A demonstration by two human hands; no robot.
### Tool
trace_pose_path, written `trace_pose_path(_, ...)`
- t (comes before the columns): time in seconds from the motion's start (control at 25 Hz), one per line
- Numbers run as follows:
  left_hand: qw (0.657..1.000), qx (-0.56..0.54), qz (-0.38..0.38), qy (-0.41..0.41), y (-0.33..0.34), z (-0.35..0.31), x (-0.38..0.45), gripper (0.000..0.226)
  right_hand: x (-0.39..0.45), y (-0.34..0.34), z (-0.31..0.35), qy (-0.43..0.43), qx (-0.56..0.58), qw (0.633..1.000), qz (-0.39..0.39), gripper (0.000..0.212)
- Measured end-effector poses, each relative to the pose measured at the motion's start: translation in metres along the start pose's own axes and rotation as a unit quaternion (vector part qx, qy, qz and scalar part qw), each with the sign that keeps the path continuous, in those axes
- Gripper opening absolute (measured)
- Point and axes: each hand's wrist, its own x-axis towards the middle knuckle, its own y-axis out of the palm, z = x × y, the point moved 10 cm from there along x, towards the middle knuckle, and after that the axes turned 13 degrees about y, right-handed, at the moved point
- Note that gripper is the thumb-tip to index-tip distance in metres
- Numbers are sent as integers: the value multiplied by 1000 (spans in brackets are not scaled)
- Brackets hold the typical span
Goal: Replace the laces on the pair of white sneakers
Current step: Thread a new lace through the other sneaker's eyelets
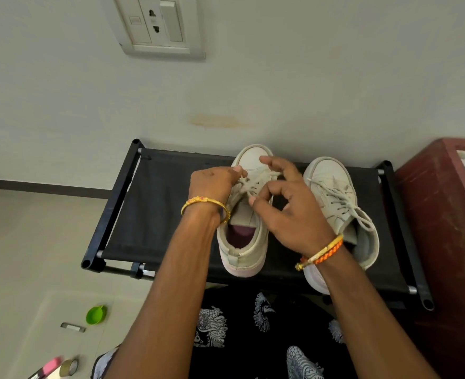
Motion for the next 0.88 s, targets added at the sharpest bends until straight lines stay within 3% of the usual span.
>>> trace_pose_path(0.32, 997, 72, 9, 32, 10, 9, 13, 23, -12, 2, -5, -59, -39, 997, -14, 27)
trace_pose_path(0.6, 989, 138, 33, 51, 13, 3, 15, 15, -13, 7, -1, -80, -25, 996, -13, 21)
trace_pose_path(0.76, 987, 109, 102, 60, 12, 1, 13, 15, -5, -6, -13, 12, 175, 985, 1, 25)
trace_pose_path(0.88, 976, 182, 97, 66, -7, 4, 20, 30, 6, -8, -17, 71, 286, 956, -7, 25)
